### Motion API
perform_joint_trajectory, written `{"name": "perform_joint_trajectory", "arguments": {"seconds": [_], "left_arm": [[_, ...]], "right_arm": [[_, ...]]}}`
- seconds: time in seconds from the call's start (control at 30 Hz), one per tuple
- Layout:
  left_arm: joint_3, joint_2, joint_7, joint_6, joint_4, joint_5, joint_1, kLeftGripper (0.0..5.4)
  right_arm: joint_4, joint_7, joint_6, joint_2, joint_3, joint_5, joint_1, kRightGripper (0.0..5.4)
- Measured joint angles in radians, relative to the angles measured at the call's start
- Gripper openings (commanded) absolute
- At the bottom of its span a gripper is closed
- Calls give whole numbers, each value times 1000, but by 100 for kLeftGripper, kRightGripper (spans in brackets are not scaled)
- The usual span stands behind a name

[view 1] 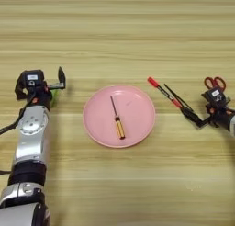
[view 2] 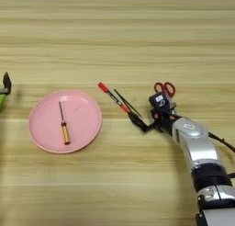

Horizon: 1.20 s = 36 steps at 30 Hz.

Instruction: Move the objects on the table

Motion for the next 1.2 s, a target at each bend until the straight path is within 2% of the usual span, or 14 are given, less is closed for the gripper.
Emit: {"name": "perform_joint_trajectory", "arguments": {"seconds": [0.07,0.63,1.2], "left_arm": [[0,0,0,0,0,0,0,540],[0,0,0,1,0,0,0,540],[1,0,0,1,0,0,0,540]], "right_arm": [[11,1,0,0,0,0,-5,537],[132,18,23,3,4,16,-84,386],[112,26,23,4,12,16,-73,214]]}}
